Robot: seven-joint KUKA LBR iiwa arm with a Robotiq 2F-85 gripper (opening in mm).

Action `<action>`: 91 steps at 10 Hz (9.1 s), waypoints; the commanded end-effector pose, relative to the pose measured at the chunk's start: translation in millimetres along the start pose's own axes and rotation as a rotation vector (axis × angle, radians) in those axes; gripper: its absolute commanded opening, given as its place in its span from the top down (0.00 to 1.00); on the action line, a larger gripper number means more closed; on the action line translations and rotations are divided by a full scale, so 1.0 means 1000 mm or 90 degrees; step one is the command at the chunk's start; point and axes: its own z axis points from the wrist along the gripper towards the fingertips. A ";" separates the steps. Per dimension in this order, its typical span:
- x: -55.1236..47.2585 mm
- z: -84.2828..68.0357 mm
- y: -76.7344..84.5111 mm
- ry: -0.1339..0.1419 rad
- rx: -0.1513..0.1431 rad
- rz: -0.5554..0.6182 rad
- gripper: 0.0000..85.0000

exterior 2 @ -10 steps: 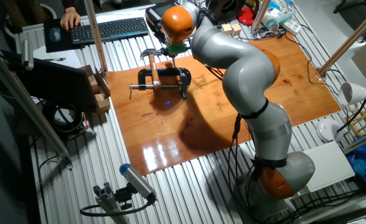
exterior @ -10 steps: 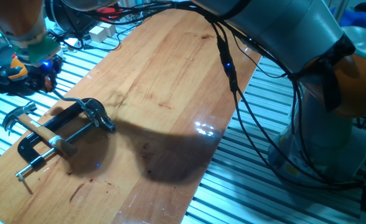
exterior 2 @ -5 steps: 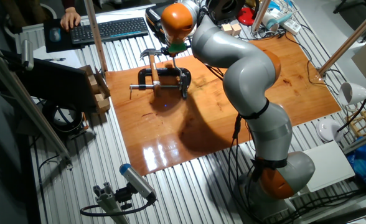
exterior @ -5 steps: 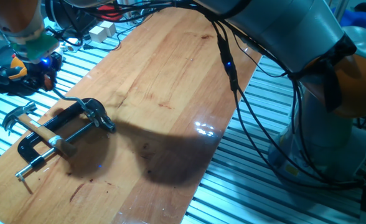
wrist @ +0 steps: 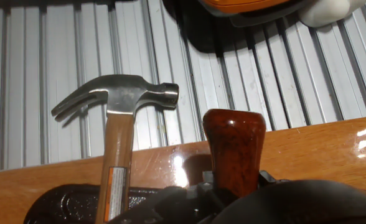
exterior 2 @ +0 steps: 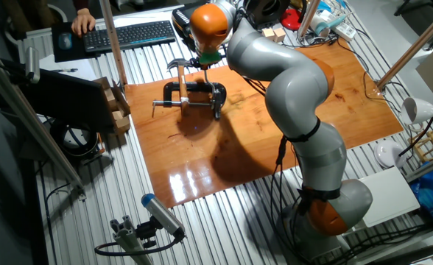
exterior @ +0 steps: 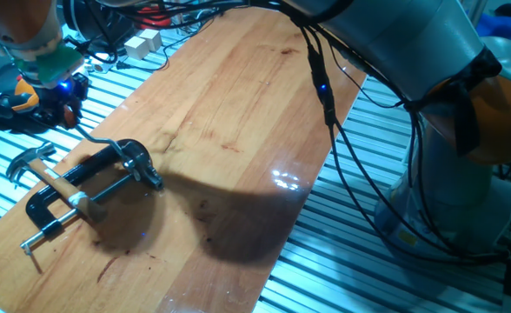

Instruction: Pull up the lever

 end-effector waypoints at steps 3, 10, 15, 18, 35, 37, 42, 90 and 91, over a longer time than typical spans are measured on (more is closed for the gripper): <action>-0.001 -0.001 -0.001 0.010 -0.004 -0.009 1.00; 0.001 -0.008 -0.006 0.035 -0.010 -0.031 1.00; 0.009 -0.017 -0.007 0.040 -0.011 -0.037 1.00; 0.015 -0.024 -0.008 0.046 -0.010 -0.044 1.00; 0.018 -0.034 -0.015 0.006 -0.010 0.011 0.20; 0.010 -0.029 -0.016 -0.014 0.001 0.026 0.20; -0.006 -0.005 -0.009 -0.035 0.004 0.048 0.40; 0.029 -0.055 -0.034 0.042 -0.034 -0.021 0.40; 0.032 -0.058 -0.034 0.045 -0.036 -0.025 0.40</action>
